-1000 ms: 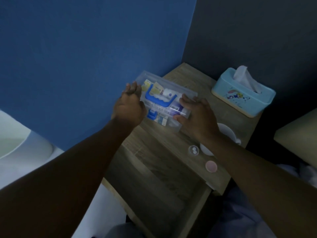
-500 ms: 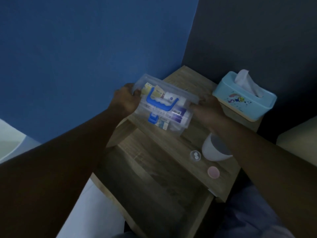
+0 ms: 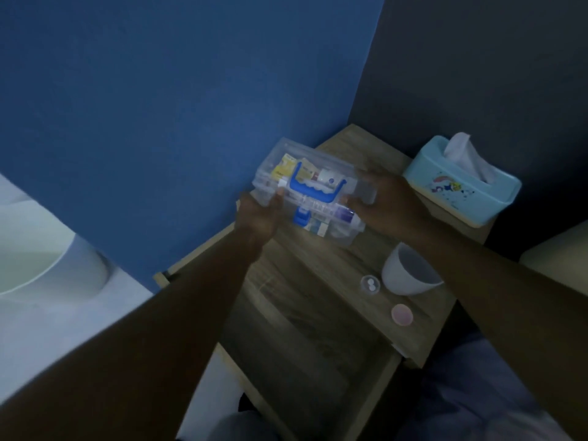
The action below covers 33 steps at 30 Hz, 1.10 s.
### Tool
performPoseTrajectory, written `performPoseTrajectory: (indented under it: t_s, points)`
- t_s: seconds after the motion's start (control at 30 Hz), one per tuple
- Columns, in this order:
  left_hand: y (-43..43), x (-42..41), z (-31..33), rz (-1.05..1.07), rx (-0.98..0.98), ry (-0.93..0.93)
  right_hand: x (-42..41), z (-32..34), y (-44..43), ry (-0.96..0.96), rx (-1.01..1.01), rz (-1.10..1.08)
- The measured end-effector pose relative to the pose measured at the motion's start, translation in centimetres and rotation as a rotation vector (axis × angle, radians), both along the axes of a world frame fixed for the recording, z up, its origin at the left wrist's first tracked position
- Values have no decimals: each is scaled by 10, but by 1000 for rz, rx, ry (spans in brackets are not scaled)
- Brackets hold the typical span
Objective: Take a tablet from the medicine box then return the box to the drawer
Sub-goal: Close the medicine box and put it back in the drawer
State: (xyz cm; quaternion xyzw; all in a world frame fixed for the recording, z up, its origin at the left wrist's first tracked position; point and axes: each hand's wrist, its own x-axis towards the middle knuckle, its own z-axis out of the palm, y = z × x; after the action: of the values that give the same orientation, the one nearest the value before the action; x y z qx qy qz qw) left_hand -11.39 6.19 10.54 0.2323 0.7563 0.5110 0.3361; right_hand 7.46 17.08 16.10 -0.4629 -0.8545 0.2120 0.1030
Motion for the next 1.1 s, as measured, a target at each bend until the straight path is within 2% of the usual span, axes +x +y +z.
performPoseTrajectory:
  t_s: [0.13, 0.27, 0.37, 0.53, 0.93, 1.1]
  points:
    - [-11, 25, -8, -72, -45, -299, 3, -6, -8, -98, -27, 23]
    - [-14, 38, -7, -90, 50, -383, 1, -4, -5, -188, -5, 37]
    - [-18, 41, -5, -45, 122, -368, 0, 0, -3, -230, -16, 44]
    - [-21, 45, -5, 35, 165, -304, 0, -2, -4, -193, -19, 29]
    - [3, 55, -11, 275, 137, -120, 1, -7, -3, -94, -72, -5]
    - [3, 81, -17, 233, 123, -26, 0, -9, -4, -93, -65, -3]
